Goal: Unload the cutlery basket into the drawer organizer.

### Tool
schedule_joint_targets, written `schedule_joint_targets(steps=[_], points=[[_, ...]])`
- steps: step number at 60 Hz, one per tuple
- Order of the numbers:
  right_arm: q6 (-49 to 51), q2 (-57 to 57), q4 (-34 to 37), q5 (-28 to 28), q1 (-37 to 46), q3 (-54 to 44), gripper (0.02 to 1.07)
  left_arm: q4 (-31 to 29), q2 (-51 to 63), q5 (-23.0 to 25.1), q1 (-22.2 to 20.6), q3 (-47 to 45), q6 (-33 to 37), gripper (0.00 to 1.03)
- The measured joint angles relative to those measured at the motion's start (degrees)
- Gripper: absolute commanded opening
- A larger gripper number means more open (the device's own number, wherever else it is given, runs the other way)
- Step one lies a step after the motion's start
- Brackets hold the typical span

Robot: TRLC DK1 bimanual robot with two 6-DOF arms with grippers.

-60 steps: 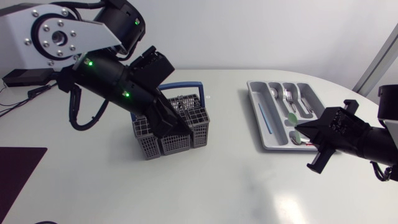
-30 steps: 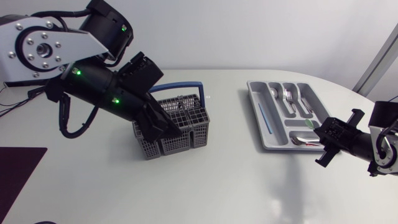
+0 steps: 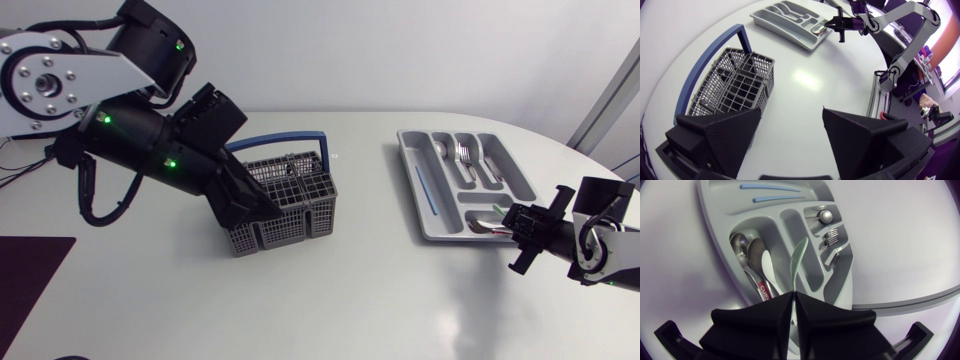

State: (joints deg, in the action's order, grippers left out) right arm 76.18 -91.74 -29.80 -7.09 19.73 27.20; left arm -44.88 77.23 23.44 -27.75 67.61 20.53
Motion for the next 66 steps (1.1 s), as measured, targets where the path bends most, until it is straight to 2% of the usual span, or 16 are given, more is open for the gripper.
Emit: schedule_joint_targets(steps=[9, 21, 33, 46, 56, 66], points=[[0.22, -0.22, -0.42, 1.01, -0.85, -0.72, 0.52, 0.00, -0.72, -0.42, 0.57, -0.20, 0.02, 0.97], [0.13, 2.23, 0.28, 1.18, -1.16, -2.21, 0.65, -0.02, -1.95, -1.29, 1.84, -0.66, 0.00, 0.97], [-5.64, 18.27, 15.10, 0.96, -7.76, -2.38, 0.65, 0.00, -4.94, -2.56, 4.17, -3.10, 0.00, 0.97], [-19.47, 28.92, 29.64, 1.09, -21.73, 2.45, 0.65, 1.51, -7.98, -4.11, 6.27, -7.54, 0.02, 0.96], [-30.53, 28.83, 32.52, 2.91, -33.24, 8.13, 0.61, 5.05, -9.01, -6.36, 6.97, -12.55, 0.00, 0.96], [-38.64, 23.41, 32.59, 4.28, -42.66, 13.44, 0.61, 8.04, -8.98, -7.50, 9.86, -14.95, 0.15, 0.96]])
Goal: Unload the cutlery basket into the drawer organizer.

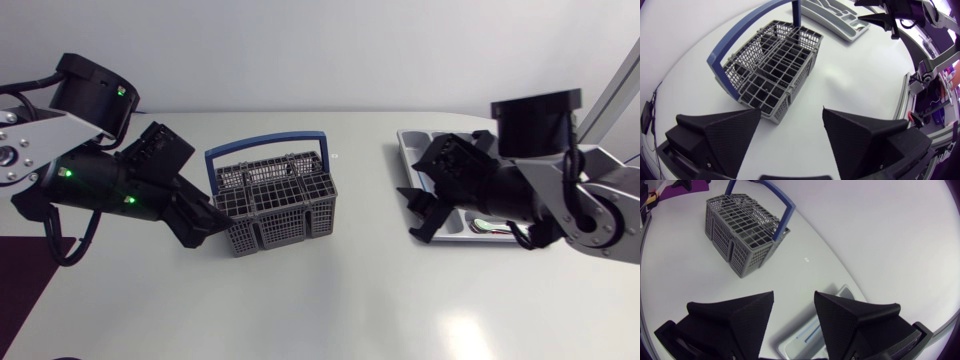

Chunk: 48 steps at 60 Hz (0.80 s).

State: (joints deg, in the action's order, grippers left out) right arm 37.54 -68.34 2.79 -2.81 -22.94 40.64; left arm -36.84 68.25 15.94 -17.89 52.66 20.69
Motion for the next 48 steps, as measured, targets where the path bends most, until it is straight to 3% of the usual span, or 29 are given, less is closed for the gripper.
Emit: schedule_joint_targets(steps=[12, 30, 48], points=[[-6.03, -11.63, -2.12, 0.28, -5.18, 7.34, 0.61, 3.61, 1.92, -0.22, 4.20, -2.10, 0.96, 0.96], [-10.91, -29.33, -5.81, -0.28, -6.25, 16.26, 0.61, 7.34, 6.08, -0.44, 9.68, -3.52, 3.21, 0.96], [-13.22, -31.19, -5.79, -1.42, -8.28, 16.79, 0.61, 10.43, 12.28, -0.44, 10.16, -2.99, 3.78, 0.96]])
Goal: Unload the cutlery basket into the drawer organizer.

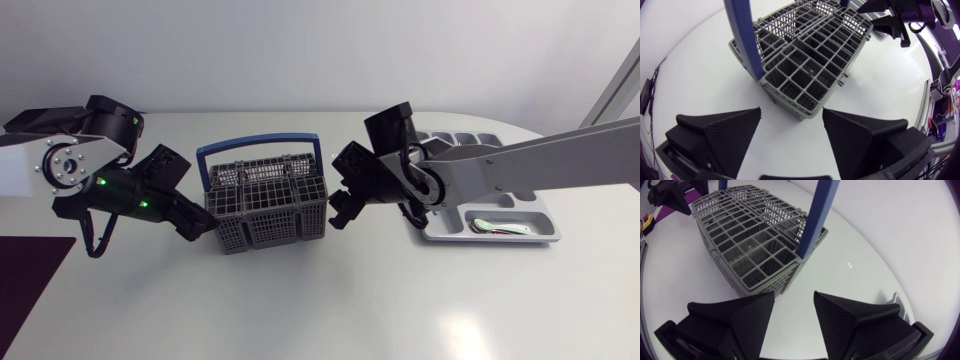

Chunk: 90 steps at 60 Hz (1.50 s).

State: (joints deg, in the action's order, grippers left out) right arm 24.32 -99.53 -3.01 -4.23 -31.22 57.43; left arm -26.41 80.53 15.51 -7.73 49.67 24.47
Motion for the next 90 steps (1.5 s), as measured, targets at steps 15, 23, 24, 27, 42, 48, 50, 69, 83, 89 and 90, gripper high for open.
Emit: schedule_joint_targets(steps=[15, 23, 24, 27, 42, 48, 50, 69, 83, 89, 90], points=[[-0.81, 3.82, 0.35, 0.72, -2.75, -2.03, 0.61, 1.29, 4.57, -0.79, -1.05, 4.22, 0.09, 0.97], [-1.20, 6.12, 1.22, 1.14, -2.80, -3.56, 0.61, 1.57, 6.67, -1.07, -2.32, 5.99, 0.09, 0.97], [-1.22, 6.32, 1.36, 1.07, -2.80, -3.74, 0.61, 1.70, 6.93, -1.09, -2.56, 6.23, 0.09, 0.97], [-1.27, 6.71, 1.49, 1.05, -2.80, -4.33, 0.61, 1.95, 7.61, -1.05, -3.23, 6.78, 0.07, 0.96], [-1.40, 7.72, 1.46, 1.09, -1.64, -5.51, 0.61, 2.08, 9.86, -1.79, -8.55, 9.22, -0.74, 0.97], [-1.40, 8.35, 1.42, 1.05, -1.57, -6.19, 0.61, 2.08, 10.58, -2.34, -9.35, 10.05, -0.98, 0.97], [-1.40, 8.37, 1.42, 1.01, -1.57, -6.36, 0.61, 2.08, 10.71, -2.34, -9.46, 10.27, -1.05, 0.97], [-1.40, 8.74, 1.31, 0.85, -1.66, -7.04, 0.61, 2.12, 10.93, -2.36, -9.53, 10.82, -1.57, 0.97], [-1.38, 11.45, 2.56, 0.85, -1.55, -7.74, 0.61, 1.92, 8.50, -2.36, -8.15, 10.82, -1.55, 0.97], [-1.38, 13.09, 2.84, 0.87, -0.59, -7.80, 0.61, 1.95, 7.08, -2.36, -7.76, 10.80, -1.55, 0.97], [-1.38, 13.31, 2.84, 0.85, -0.28, -7.80, 0.61, 1.92, 6.84, -2.36, -7.76, 10.78, -1.55, 0.97]])
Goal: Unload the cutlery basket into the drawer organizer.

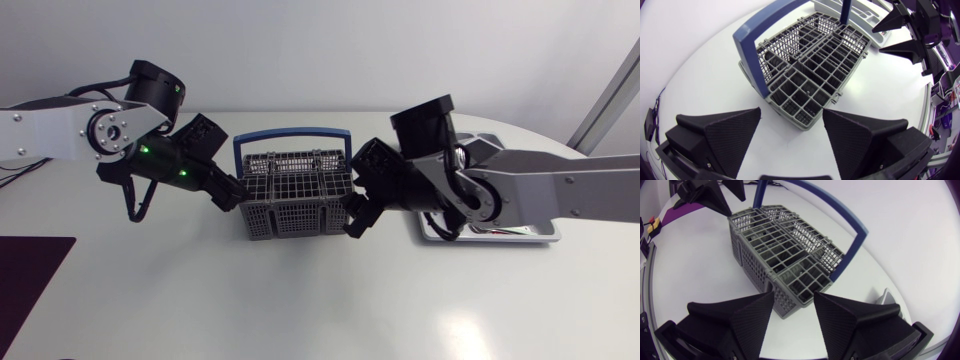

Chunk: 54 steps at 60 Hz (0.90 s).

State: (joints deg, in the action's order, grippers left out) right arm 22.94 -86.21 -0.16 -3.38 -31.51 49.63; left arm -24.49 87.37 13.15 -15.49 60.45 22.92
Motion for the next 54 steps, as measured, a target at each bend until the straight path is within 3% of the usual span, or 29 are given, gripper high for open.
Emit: schedule_joint_targets(steps=[19, 54], points=[[0.20, -0.07, 0.00, 0.02, 6.27, -0.15, 0.61, 0.09, -2.25, 0.00, 0.09, -3.04, 0.00, 0.97], [-0.07, -3.89, -0.46, 0.26, 1.18, -0.15, 0.61, 0.63, -2.25, -0.02, 1.20, -3.04, 0.02, 0.97]])
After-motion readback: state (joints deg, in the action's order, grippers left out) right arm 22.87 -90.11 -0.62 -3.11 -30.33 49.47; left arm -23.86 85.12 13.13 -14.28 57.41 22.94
